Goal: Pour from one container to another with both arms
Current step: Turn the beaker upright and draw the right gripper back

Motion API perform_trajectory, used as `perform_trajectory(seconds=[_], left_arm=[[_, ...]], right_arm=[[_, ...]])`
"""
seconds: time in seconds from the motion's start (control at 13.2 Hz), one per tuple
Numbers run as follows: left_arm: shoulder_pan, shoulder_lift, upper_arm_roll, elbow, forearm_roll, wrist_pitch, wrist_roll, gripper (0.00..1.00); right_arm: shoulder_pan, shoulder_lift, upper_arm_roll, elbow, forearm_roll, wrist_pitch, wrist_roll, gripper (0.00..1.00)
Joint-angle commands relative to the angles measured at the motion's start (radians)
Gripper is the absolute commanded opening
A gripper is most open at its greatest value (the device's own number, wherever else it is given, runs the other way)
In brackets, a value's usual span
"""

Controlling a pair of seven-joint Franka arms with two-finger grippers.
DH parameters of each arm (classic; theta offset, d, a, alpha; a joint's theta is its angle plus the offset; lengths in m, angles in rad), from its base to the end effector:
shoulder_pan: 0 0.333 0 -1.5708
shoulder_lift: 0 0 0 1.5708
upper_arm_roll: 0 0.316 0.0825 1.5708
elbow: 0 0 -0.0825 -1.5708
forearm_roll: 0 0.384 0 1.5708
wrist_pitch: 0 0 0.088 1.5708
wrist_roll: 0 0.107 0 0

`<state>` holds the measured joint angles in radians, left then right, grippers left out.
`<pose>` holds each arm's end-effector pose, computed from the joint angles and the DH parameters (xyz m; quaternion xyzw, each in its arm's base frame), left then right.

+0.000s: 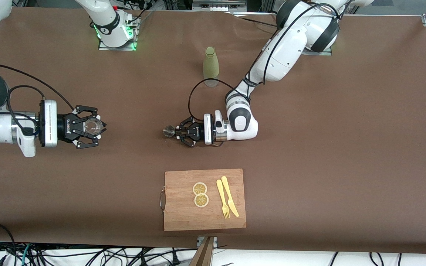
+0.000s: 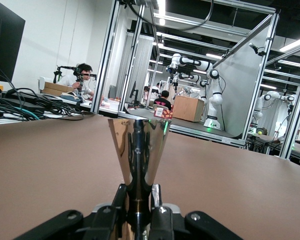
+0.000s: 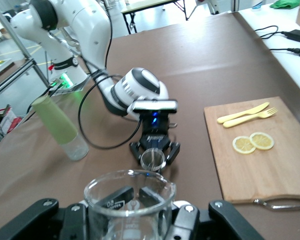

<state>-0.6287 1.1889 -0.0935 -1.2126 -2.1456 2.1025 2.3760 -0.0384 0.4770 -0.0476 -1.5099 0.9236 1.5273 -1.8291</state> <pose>0.5531 -0.5121 0.0733 0.5710 -0.4138 0.4687 0.5320 0.6572 0.0370 0.3997 -0.6273 -0.6180 -0.2325 0.4130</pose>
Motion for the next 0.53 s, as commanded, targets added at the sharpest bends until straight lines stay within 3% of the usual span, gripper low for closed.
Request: perform_trajectory(seconds=[0.0,0.23,0.45], left_arm=[[0.026,-0.103,0.008,-0.119,0.013,-0.015,0.011,0.00],[0.084,-0.199,0.008,-0.250,0.104,-0.044,0.015,0.00],[0.194,-0.284,0.021,-0.414,0.156,-0.181,0.090,0.00]], right_arm=[[-0.041,0.080,-0.047,0.022,0.005,-0.073,-0.140,0.04],[-0.057,0.135,-0.086,0.022,0.003,-0.111,-0.251,0.04],[-0.075,0.193,-0.086,0.022,0.008,-0.111,-0.359,0.04]])
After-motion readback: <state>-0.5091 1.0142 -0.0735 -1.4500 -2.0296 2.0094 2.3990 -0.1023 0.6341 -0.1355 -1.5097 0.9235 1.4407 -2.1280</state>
